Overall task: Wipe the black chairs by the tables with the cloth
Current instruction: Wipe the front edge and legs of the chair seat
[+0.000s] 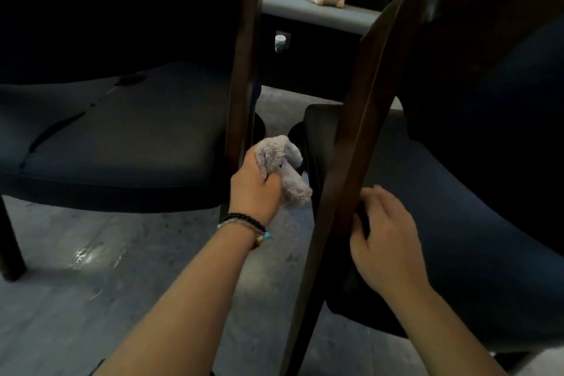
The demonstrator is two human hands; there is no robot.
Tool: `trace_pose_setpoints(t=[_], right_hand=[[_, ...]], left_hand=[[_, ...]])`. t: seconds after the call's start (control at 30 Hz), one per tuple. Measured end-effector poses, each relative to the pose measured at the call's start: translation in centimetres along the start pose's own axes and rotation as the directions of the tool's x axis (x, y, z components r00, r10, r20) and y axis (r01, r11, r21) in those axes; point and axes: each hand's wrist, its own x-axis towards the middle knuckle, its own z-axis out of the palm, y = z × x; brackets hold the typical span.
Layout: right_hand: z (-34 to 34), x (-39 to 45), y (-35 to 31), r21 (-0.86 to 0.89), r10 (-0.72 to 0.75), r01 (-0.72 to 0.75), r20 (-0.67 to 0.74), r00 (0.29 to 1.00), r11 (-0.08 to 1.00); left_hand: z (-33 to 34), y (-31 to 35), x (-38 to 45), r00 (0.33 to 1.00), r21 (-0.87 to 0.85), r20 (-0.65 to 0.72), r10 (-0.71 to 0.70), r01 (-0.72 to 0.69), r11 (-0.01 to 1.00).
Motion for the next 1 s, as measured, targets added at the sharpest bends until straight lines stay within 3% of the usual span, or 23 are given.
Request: trace_pose_setpoints(t=[0.17,0.33,0.47,0.73,0.87,1.0], right_hand=[[0.4,0.1,0.6,0.014,0.041,-0.042,0.1,0.994,0.999],[0.4,0.2,0.4,0.039,0.102,-0.106,0.087,0.991,0.994],[0.5,0.2,0.6,0.1,0.117,-0.123,0.065,0.991,0.987],[0.9,0.2,0.9,0.183,0.099,-0.096,-0.004,0.995,0.978],[1.0,0.2,1.2,0.259,0.086,-0.076,-0.025,0.996,0.963],[1.0,0.1,1.3,0.367,0.129,-0.097,-0.064,0.99,0.925]], left_hand=[[4.4,-1.5,6.1,0.997,-0.09,-0.037,-0.063,0.059,0.994],[9.1,-1.2,12.9,0.984,-0.043,0.139,-0.108,0.115,0.992],[10.8,-1.3,14.6,0.958,0.126,0.267,-0.1,0.068,0.99],[7.7,-2.3,8.5,0.937,0.0,0.341,-0.081,0.087,0.996],[5.6,-2.3,2.2,0.918,-0.132,0.376,-0.127,0.189,0.973],[3.0,-0.8,-1.5,0.866,-0.103,0.481,-0.135,0.209,0.972]])
